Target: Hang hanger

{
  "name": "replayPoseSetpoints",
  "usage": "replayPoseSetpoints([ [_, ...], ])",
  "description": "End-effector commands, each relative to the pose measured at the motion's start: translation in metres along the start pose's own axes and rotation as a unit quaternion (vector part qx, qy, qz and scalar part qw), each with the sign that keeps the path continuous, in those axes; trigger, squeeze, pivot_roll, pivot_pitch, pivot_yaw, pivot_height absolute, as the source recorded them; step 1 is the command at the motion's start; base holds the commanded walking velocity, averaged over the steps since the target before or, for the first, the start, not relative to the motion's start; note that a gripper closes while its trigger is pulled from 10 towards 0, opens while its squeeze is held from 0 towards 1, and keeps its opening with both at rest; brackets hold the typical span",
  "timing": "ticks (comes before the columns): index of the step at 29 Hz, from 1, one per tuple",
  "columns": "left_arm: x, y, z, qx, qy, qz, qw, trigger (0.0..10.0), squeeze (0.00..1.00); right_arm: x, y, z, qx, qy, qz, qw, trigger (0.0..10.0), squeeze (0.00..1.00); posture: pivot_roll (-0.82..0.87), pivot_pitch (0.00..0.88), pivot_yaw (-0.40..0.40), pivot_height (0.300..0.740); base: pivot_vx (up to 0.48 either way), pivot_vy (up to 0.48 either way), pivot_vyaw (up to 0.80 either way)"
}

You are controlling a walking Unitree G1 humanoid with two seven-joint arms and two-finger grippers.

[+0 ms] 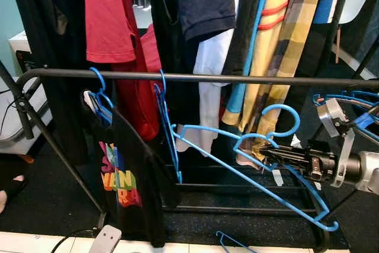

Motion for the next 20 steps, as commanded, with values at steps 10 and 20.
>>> replayPoseSetpoints([
  [10,0.005,-0.001,-0.002,-0.024,0.036,-0.01,0.999,10.0,0.0,-0.005,0.0,0.006,-0.008,-0.013,0.036,0.999,10.0,0.0,-0.12,0.0,0.069,0.74,-0.3,0.0,0.0],
  [20,0.015,-0.003,-0.009,-0.047,0.004,-0.064,0.997,10.0,0.0,0.008,0.008,-0.022,-0.103,-0.032,0.013,0.994,10.0,0.0,-0.12,0.0,0.067,0.74,-0.313,0.0,0.0],
])
Point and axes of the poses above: a point about 5 cm out from each wrist's last joint towards the gripper, its own y axis pointing out of the wrist towards the gripper, its own x axis along the axis of the wrist's last joint, z = x × y, the point moved 5 cm from there along y, pointing out of the wrist towards the gripper, and after that the axes turned 13 degrees about -y, right-handed, at the moved point
